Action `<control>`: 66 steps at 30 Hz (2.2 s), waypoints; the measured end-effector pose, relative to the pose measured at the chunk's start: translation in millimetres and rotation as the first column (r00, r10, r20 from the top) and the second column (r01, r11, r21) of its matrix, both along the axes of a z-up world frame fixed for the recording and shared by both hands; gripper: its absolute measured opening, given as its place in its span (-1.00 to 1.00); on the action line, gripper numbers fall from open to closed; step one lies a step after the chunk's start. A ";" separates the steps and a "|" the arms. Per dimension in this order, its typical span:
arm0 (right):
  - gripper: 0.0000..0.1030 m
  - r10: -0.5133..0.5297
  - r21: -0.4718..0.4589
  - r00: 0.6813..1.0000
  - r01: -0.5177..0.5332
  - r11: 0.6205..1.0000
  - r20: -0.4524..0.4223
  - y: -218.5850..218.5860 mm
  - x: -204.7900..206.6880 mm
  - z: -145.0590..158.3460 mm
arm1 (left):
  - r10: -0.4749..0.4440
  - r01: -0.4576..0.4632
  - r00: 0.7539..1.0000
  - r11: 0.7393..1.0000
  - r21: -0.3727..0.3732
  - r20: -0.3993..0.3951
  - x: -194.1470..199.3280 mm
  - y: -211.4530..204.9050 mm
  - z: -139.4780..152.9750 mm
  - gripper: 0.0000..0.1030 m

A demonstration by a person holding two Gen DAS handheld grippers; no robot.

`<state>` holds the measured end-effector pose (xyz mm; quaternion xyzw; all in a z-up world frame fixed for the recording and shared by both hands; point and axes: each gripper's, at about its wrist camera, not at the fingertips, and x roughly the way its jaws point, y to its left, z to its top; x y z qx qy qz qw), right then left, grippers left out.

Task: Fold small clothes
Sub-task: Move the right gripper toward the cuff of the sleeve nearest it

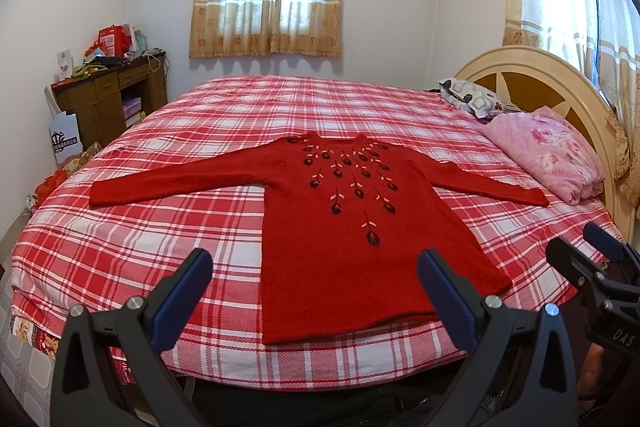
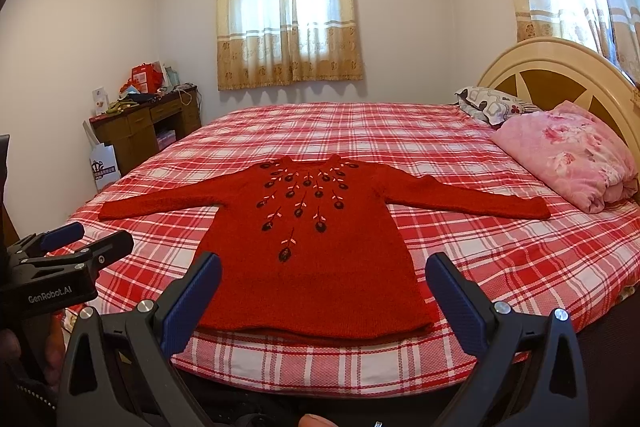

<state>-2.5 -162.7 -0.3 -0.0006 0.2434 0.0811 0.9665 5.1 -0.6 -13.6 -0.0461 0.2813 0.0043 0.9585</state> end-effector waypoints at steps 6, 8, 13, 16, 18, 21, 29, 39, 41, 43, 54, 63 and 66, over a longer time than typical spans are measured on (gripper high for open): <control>0.98 0.001 -0.021 1.000 -0.001 1.000 0.010 -1.8 6.5 -3.7 | -0.001 0.001 1.000 1.000 -0.012 -0.029 6.1 3.3 -3.4 1.00; 0.98 0.006 -0.020 1.000 -0.005 1.000 0.011 -5.5 12.5 -7.5 | -0.002 0.002 0.999 1.000 -0.007 -0.034 8.7 4.4 -4.5 1.00; 0.98 0.010 -0.030 1.000 -0.010 0.999 -0.004 -19.6 37.3 -18.3 | -0.006 0.007 0.998 1.000 0.030 -0.056 22.9 5.3 -14.0 1.00; 0.98 -0.006 -0.036 1.000 0.005 0.999 -0.026 -27.8 56.7 -27.6 | -0.002 0.006 0.997 0.998 0.055 -0.076 37.2 7.8 -22.5 1.00; 0.98 -0.017 -0.024 0.998 0.016 1.000 -0.055 -37.3 74.2 -34.0 | 0.002 0.004 0.996 0.997 0.071 -0.090 47.5 9.7 -28.6 1.00; 0.98 -0.054 -0.027 0.995 0.052 0.998 -0.079 -53.0 100.6 -43.0 | -0.001 0.011 0.993 0.997 0.081 -0.120 64.3 12.7 -38.2 1.00; 0.98 -0.167 -0.002 0.970 0.169 0.986 -0.175 -110.4 173.5 -67.3 | 0.029 -0.001 0.985 0.986 0.167 -0.167 117.6 18.9 -60.1 1.00; 0.98 -0.324 -0.035 0.916 0.325 0.945 -0.235 -186.9 237.3 -80.1 | 0.074 -0.036 0.986 0.970 0.242 -0.150 187.1 21.5 -76.7 1.00; 0.98 -0.357 -0.041 0.902 0.358 0.933 -0.242 -205.0 245.6 -80.2 | 0.082 -0.041 0.983 0.971 0.237 -0.165 200.3 21.3 -80.9 1.00; 0.98 -0.391 -0.032 0.886 0.396 0.918 -0.249 -227.4 253.0 -78.2 | 0.081 -0.039 0.981 0.974 0.225 -0.178 213.2 20.5 -85.5 1.00; 0.72 -0.584 0.064 0.730 0.642 0.764 -0.354 -372.6 285.7 -83.3 | 0.114 -0.065 0.971 0.972 0.226 -0.209 255.8 30.3 -101.5 1.00; 0.32 -0.542 0.082 0.707 0.639 0.765 -0.455 -403.0 317.8 -109.0 | 0.170 -0.123 0.958 0.971 0.204 -0.232 272.7 46.1 -110.3 1.00; 0.15 -0.523 0.071 0.709 0.622 0.780 -0.472 -397.2 328.4 -117.7 | 0.170 -0.121 0.956 0.971 0.209 -0.240 276.8 44.5 -113.0 1.00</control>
